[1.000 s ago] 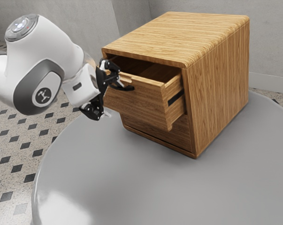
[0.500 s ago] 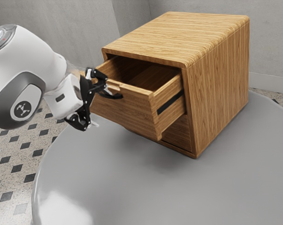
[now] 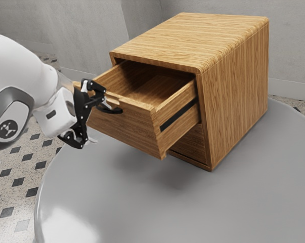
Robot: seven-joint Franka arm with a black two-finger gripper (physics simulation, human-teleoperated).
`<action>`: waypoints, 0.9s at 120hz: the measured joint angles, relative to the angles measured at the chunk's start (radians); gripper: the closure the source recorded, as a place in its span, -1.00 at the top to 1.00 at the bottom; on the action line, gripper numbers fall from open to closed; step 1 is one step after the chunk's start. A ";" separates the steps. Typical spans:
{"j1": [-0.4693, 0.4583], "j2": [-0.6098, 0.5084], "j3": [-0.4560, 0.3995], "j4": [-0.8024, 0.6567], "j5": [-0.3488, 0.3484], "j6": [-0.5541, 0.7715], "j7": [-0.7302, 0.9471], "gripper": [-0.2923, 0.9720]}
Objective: Pull the drawer handle with one arm to open the drawer
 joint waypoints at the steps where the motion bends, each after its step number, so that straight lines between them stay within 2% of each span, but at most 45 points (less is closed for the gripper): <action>1: 0.000 -0.002 0.000 -0.001 0.000 0.000 0.000 0.49; 108: 0.019 -0.075 -0.007 -0.061 -0.005 -0.005 -0.004 0.53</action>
